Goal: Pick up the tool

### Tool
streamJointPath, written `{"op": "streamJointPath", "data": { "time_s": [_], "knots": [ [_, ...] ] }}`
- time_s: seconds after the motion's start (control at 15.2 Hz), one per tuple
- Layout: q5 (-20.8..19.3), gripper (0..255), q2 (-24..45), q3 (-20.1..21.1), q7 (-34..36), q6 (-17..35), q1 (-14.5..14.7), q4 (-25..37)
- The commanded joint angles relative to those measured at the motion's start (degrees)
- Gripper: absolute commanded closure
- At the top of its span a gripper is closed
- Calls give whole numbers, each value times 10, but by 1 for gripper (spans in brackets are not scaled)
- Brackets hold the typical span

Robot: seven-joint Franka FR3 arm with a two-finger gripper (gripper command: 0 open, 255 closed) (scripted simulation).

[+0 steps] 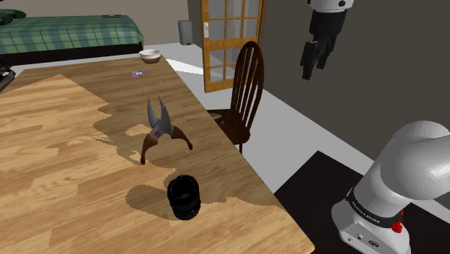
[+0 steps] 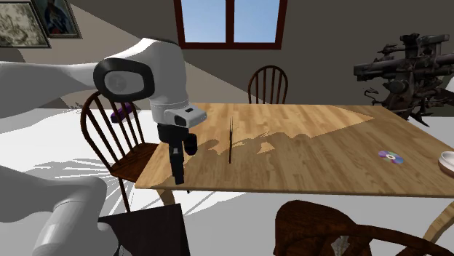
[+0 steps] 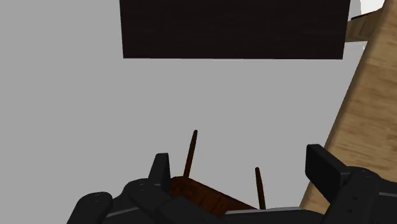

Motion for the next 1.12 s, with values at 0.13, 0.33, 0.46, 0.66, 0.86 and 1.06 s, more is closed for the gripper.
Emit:
{"op": "streamJointPath", "data": {
  "time_s": [0.13,0.33,0.46,0.66,0.86,1.06],
  "knots": [
    [6,0,23,-5,-23,43,14,-6],
    [17,0,60,-11,-60,104,35,-11],
    [26,0,86,-14,-85,144,50,-11],
    [41,0,128,-18,-124,199,72,-6],
    [58,0,170,-20,-164,250,94,4],
    [78,0,213,-21,-207,296,117,18]
  ]
}}
